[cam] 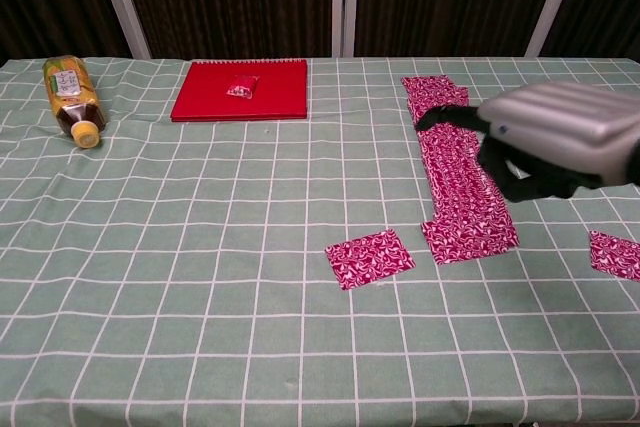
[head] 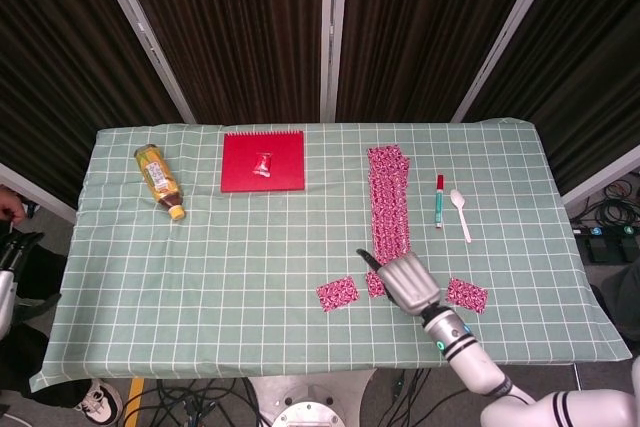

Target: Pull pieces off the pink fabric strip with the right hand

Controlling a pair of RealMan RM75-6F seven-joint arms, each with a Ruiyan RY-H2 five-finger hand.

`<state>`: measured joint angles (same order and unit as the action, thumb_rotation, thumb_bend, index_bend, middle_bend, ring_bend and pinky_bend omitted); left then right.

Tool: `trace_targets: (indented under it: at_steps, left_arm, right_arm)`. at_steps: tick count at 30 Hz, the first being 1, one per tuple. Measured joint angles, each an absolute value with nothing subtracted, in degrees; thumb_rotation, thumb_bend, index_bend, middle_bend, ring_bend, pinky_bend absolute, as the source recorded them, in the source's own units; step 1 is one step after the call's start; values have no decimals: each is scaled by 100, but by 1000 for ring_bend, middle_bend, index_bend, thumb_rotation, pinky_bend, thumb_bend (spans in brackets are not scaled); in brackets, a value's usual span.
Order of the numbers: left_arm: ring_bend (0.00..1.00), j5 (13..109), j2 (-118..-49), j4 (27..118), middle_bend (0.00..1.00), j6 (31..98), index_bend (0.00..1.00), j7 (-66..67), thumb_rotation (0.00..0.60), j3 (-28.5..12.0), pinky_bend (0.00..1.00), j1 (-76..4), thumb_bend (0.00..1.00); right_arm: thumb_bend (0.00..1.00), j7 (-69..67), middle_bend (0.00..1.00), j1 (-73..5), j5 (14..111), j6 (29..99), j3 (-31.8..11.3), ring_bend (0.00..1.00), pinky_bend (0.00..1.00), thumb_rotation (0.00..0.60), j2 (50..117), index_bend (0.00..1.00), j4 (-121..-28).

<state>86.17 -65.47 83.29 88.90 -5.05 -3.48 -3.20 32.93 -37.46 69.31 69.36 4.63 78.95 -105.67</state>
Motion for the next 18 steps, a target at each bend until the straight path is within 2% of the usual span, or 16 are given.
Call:
trace_targets:
  at_steps: [1, 3, 4, 6, 8, 9, 12, 18]
  left_arm:
    - [102, 8627, -6552, 8350, 156, 8884, 152, -477, 600, -348, 195, -330, 95]
    - [102, 8651, -6565, 8409, 156, 8863, 152, -402, 600, -346, 195, -357, 96]
    - [102, 8659, -6569, 8435, 157, 8852, 152, -368, 600, -345, 195, -369, 95]
    - [102, 8674, -6581, 8491, 157, 8814, 152, -286, 600, -342, 195, -399, 96]
    - [102, 8683, -6589, 8540, 157, 8776, 152, -220, 600, -337, 195, -425, 96]
    - [102, 8689, -6591, 8566, 157, 8753, 152, -179, 600, -331, 195, -439, 95]
    - [102, 8702, -6590, 8629, 156, 8716, 152, -92, 600, -320, 195, -467, 95]
    - [102, 8733, -6626, 8661, 156, 8724, 152, -13, 600, -314, 195, -487, 95]
  right_arm:
    - [459, 3066, 622, -3616, 7164, 7111, 514, 536, 571, 600, 7765, 152, -10525]
    - [352, 2589, 418, -3283, 7626, 7546, 632, 303, 430, 600, 7459, 154, -10383]
    - [327, 2429, 357, -3130, 7766, 7731, 679, 233, 376, 600, 7338, 154, -10302]
    - [239, 2137, 163, -2781, 7989, 8113, 776, 52, 157, 600, 7103, 132, -10066]
    - [172, 1983, 50, -2484, 8090, 8382, 834, 0, 29, 600, 6948, 72, -9796]
    - [140, 1945, 14, -2367, 8105, 8475, 845, 0, 1, 600, 6904, 35, -9684]
    - [94, 1757, 0, -2064, 8108, 8718, 822, 0, 0, 600, 6842, 0, -9350]
    - [82, 1225, 0, -1723, 8026, 8719, 694, 0, 0, 600, 6790, 0, -9046]
